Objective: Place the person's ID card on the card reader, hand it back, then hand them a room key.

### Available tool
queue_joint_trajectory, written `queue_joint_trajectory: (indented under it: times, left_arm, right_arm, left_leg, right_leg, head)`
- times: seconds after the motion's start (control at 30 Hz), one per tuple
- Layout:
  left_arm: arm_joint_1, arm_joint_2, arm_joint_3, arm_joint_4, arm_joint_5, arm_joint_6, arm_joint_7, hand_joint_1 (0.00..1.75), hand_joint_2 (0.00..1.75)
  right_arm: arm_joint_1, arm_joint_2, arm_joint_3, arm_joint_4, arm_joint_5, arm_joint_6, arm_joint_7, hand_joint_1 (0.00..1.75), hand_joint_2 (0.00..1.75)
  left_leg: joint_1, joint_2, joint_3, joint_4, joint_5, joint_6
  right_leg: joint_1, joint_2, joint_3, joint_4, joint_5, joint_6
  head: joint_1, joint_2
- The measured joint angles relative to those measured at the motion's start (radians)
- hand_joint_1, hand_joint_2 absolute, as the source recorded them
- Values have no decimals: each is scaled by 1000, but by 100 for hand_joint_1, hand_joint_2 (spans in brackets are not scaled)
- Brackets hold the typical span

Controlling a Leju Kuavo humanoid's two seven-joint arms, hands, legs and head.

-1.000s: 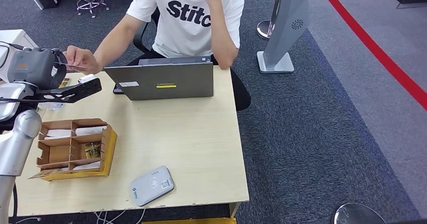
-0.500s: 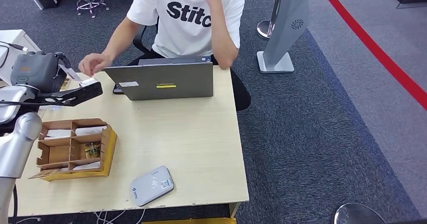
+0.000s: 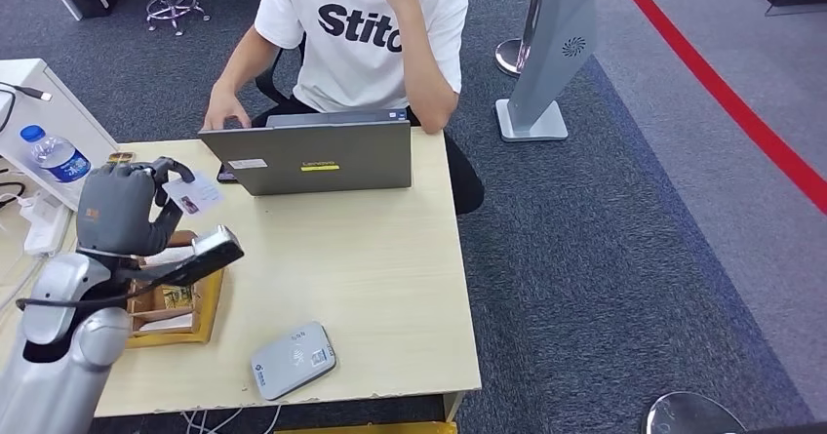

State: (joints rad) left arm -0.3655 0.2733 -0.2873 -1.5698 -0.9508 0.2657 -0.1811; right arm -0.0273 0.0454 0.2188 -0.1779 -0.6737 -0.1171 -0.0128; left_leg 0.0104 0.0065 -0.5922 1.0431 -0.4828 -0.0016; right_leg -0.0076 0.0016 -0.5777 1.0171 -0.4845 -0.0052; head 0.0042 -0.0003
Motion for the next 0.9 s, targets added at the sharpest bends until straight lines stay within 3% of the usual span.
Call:
queue_joint_trajectory:
  times: [0.17,0.27,0.37,0.6,0.9]
  left_arm:
    - [300,-104,-19,-142,49,151,-98,175,175]
    - [404,-139,-34,-163,76,162,-103,175,175]
    - [482,-166,-40,-152,94,141,-52,175,175]
    - [570,-225,-40,-83,90,135,4,175,175]
    - [593,-278,2,-8,92,109,54,175,175]
  right_arm:
    - [5,18,-22,1,-13,-29,-16,0,175]
    - [7,25,-34,2,-22,-34,-18,0,175]
    - [7,28,-45,2,-21,-39,-19,0,175]
    - [7,29,-56,2,-9,-41,-19,0,175]
    - [7,29,-65,2,21,-42,-10,0,175]
  left_leg:
    - [-1,3,1,0,-3,1]
    - [-1,2,0,-1,-4,2]
    - [0,2,0,-1,-4,2]
    - [0,1,1,-1,-4,2]
    - [0,0,1,-1,-4,2]
  right_leg:
    - [-1,4,-1,-1,-2,2]
    - [-1,2,0,-2,-3,2]
    - [-1,2,0,-2,-3,2]
    - [-1,0,1,-1,-3,2]
    - [-1,0,1,-1,-3,2]
  head:
    - [1,0]
    - [1,0]
    - [1,0]
    - [1,0]
    - [1,0]
